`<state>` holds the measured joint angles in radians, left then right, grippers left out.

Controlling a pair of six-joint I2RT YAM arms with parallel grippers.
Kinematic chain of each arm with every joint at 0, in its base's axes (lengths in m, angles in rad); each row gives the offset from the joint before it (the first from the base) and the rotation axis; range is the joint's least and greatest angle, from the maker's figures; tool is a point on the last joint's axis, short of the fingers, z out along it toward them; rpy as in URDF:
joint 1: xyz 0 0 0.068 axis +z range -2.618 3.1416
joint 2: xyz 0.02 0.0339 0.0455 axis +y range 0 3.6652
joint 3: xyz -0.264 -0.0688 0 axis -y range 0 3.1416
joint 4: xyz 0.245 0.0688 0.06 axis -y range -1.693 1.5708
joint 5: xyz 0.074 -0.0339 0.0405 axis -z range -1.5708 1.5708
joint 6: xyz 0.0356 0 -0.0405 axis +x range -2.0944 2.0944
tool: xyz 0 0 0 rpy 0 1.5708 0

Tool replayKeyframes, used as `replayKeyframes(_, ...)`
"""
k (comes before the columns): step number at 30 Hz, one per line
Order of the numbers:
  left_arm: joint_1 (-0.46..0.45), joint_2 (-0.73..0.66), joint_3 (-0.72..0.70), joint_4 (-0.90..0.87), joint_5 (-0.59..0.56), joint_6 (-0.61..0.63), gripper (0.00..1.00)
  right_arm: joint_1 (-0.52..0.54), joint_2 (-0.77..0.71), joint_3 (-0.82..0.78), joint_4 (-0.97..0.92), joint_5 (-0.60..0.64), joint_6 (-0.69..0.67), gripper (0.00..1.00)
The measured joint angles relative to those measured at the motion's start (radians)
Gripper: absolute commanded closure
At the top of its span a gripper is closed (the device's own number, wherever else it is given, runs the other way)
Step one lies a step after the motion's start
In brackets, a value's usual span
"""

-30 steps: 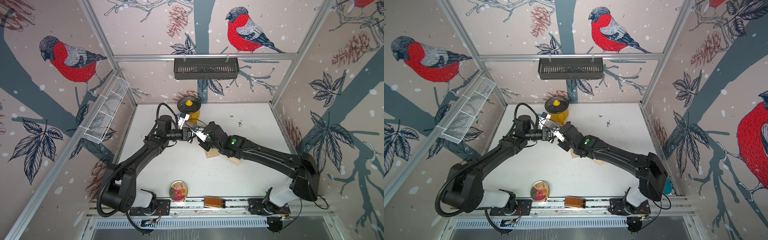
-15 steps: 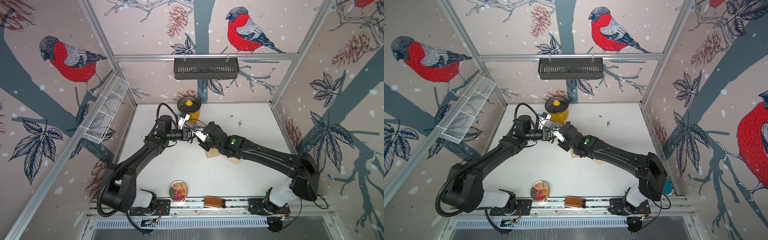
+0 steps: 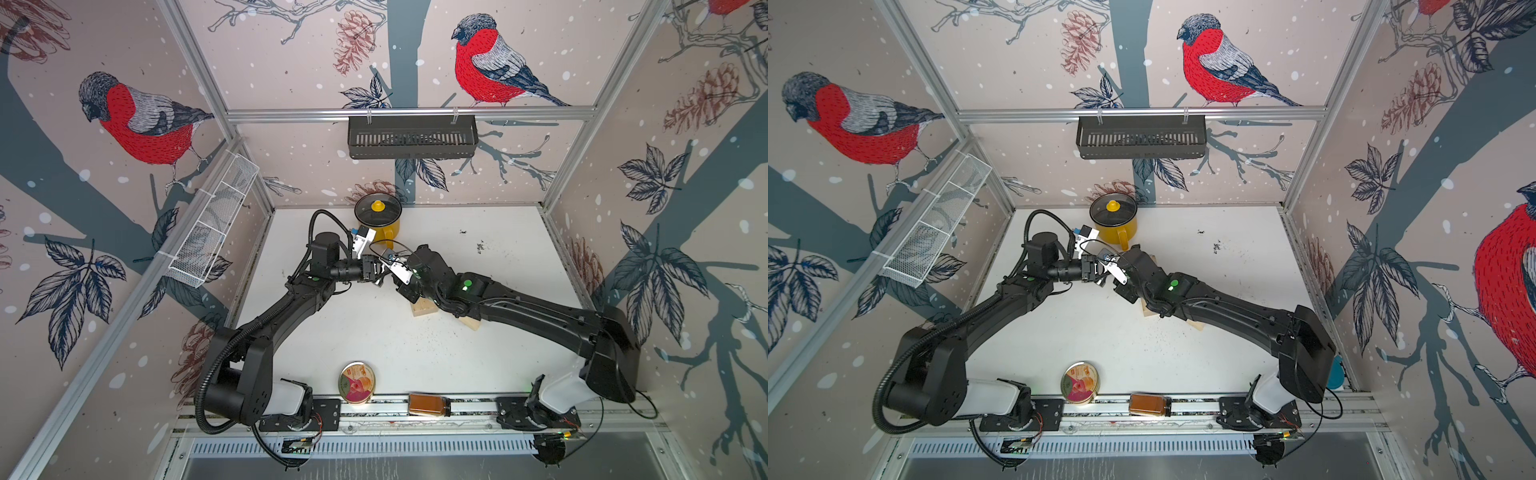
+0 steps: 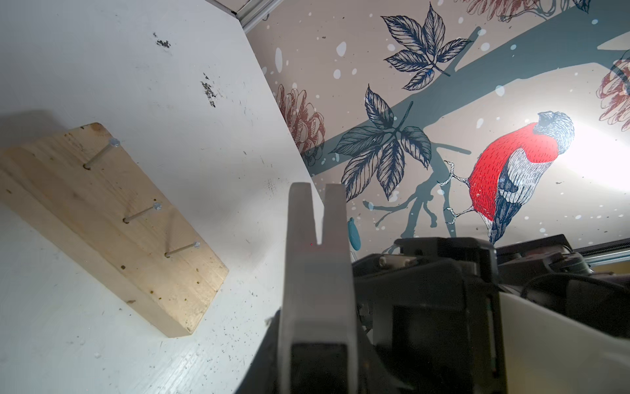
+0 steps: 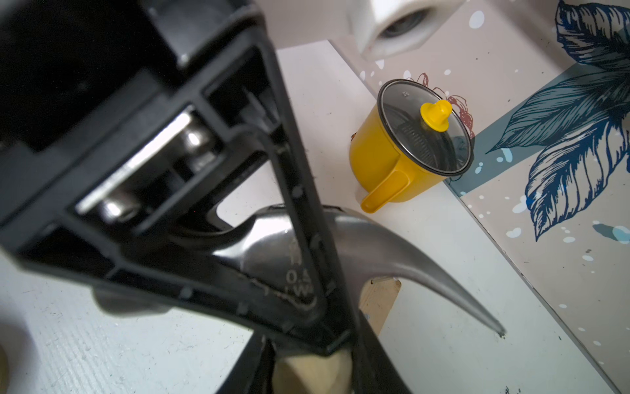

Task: Use a claw hammer to pull out a nail
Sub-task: Pick up the hammer at the center of the board.

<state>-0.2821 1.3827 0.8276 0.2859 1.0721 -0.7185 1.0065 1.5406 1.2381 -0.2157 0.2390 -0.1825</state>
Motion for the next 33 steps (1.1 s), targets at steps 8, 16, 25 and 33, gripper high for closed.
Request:
replayKeyframes(8, 0.003, -0.008, -0.009, 0.046, 0.002, -0.043, 1.00, -0.002, -0.015, -0.003, 0.000, 0.024, 0.001, 0.45)
replayKeyframes(16, 0.003, -0.008, -0.021, 0.092, 0.015, -0.077, 1.00, -0.002, -0.025, -0.020, -0.006, 0.029, 0.004, 0.34)
replayKeyframes(25, 0.010, -0.008, -0.021, 0.097, 0.024, -0.087, 1.00, -0.002, -0.029, -0.029, -0.010, 0.042, 0.005, 0.27)
replayKeyframes(33, 0.026, -0.008, -0.021, 0.098, 0.024, -0.097, 1.00, -0.002, -0.058, -0.051, -0.011, 0.053, 0.009, 0.20)
